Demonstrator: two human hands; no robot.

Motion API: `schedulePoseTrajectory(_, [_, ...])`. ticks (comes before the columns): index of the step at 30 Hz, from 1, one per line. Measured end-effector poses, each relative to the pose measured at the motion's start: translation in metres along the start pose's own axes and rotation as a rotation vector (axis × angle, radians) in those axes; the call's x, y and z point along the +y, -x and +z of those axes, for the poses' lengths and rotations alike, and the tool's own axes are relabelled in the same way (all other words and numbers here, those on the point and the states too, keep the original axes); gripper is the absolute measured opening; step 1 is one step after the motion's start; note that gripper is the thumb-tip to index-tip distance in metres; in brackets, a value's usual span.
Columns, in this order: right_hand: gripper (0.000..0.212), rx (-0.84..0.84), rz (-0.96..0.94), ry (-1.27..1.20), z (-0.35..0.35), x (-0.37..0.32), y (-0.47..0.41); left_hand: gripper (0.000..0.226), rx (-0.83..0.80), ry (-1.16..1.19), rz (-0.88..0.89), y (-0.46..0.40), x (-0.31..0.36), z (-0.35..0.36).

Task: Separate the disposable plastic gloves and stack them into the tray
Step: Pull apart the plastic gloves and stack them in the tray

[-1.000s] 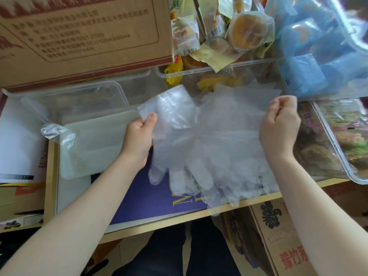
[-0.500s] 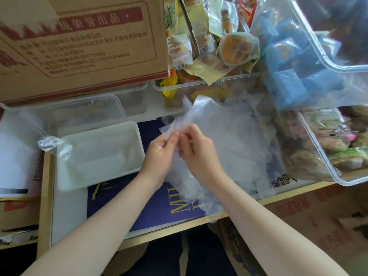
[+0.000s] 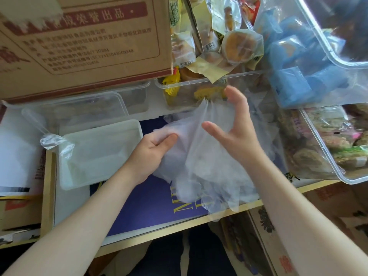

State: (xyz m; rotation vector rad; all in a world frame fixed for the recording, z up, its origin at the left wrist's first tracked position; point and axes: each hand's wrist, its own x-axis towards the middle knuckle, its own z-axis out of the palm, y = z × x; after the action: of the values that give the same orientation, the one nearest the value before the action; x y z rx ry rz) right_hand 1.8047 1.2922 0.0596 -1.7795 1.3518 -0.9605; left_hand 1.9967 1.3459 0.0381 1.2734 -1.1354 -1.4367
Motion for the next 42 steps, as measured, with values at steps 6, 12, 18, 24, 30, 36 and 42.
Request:
schedulePoseTrajectory(6, [0.059,-0.532,0.128,-0.27,-0.023,-0.012,-0.02,0.016,-0.081,0.062,0.066,0.002,0.026,-0.013])
schedulePoseTrajectory(12, [0.022,-0.234,0.152,-0.127,0.014,0.033,-0.014,0.026,0.236,-0.076,-0.084,-0.011,0.007,-0.011])
schedulePoseTrajectory(18, [0.045,-0.119,0.148,0.065,0.04,0.078,0.001,0.048,0.498,-0.273,-0.165,-0.016,-0.021,-0.017])
schedulePoseTrajectory(24, [0.06,-0.139,0.151,0.118,0.023,0.083,0.009,0.032,0.556,-0.231,-0.151,-0.022,-0.021,-0.016])
schedulePoseTrajectory(30, [0.095,-0.419,0.33,0.654,-0.011,0.105,0.055,0.024,0.506,-0.255,-0.139,-0.027,-0.023,-0.001])
schedulePoseTrajectory(36, [0.052,-0.239,0.473,0.614,-0.007,0.102,0.057,0.028,0.479,-0.244,-0.09,-0.028,-0.022,0.015])
schedulePoseTrajectory(42, [0.031,-0.087,0.346,0.196,-0.025,0.061,0.048,0.028,0.509,-0.205,-0.032,-0.026,-0.011,0.019])
